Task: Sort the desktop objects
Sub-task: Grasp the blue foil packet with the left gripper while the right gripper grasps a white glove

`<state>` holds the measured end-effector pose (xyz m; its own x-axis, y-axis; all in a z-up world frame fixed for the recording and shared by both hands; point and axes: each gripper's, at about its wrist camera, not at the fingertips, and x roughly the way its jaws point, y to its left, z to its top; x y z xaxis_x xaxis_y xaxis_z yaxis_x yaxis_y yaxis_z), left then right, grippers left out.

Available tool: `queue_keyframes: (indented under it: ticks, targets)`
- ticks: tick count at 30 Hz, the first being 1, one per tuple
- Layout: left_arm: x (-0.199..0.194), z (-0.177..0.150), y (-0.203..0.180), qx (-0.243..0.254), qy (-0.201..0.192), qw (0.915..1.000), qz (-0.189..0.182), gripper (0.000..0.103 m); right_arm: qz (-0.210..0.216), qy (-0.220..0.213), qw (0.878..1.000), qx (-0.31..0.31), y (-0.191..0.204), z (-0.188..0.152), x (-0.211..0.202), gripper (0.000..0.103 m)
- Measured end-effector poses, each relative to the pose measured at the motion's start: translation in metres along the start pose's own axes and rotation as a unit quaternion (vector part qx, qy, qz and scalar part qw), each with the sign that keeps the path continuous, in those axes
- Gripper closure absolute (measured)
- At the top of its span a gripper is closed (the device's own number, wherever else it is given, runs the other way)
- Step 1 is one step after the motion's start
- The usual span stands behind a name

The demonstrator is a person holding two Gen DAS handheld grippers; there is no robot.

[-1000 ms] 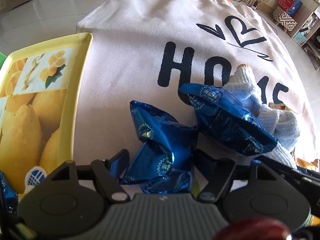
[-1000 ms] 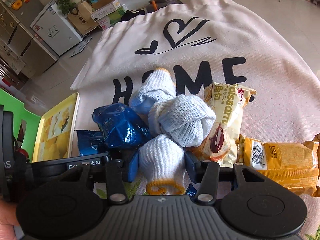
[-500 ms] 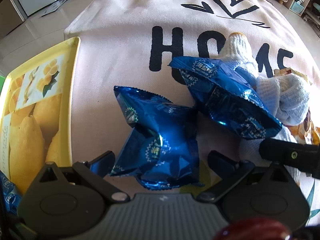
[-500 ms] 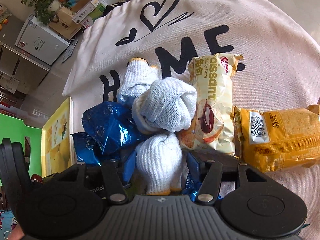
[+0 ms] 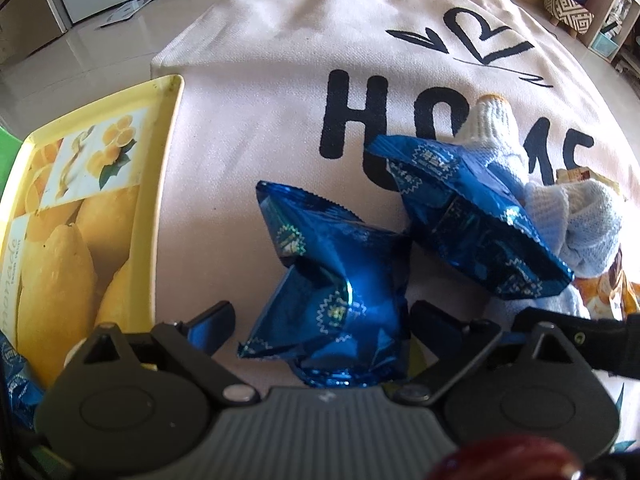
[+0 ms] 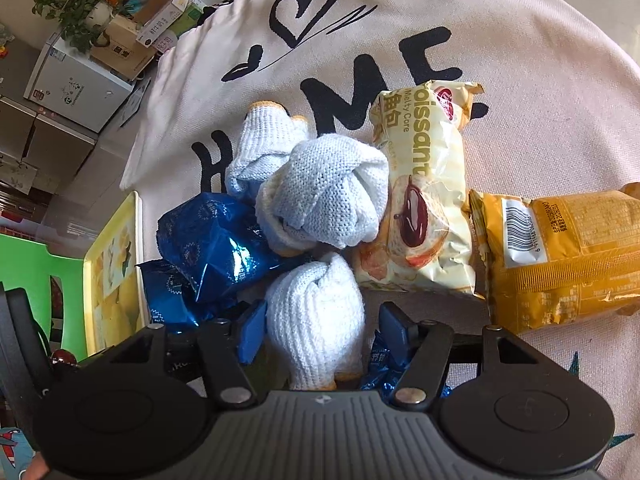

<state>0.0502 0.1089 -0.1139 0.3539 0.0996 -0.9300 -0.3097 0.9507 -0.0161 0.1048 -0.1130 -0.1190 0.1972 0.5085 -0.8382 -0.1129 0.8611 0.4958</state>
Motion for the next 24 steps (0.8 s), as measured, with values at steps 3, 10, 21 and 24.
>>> queue_keyframes:
  ticks: [3, 10, 21, 24]
  targets:
    - [-0.006, 0.001, 0.001, -0.008, -0.01, 0.9999, -0.01, 0.026, -0.001, -0.009, 1.0, -0.011, 0.004, 0.002, -0.004, 0.052]
    - [-0.023, 0.009, 0.001, -0.028, -0.022, 0.998, -0.052, 0.051, 0.047, -0.041, 0.998, 0.004, 0.006, 0.013, -0.026, 0.052]
    - [-0.037, 0.011, 0.006, -0.038, -0.028, 0.996, -0.075, 0.051, 0.061, -0.065, 0.996, 0.001, 0.011, 0.02, -0.041, 0.052]
    - [-0.041, 0.01, 0.007, -0.041, -0.031, 0.9957, -0.077, 0.051, 0.07, -0.072, 0.995, 0.004, 0.012, 0.021, -0.046, 0.052]
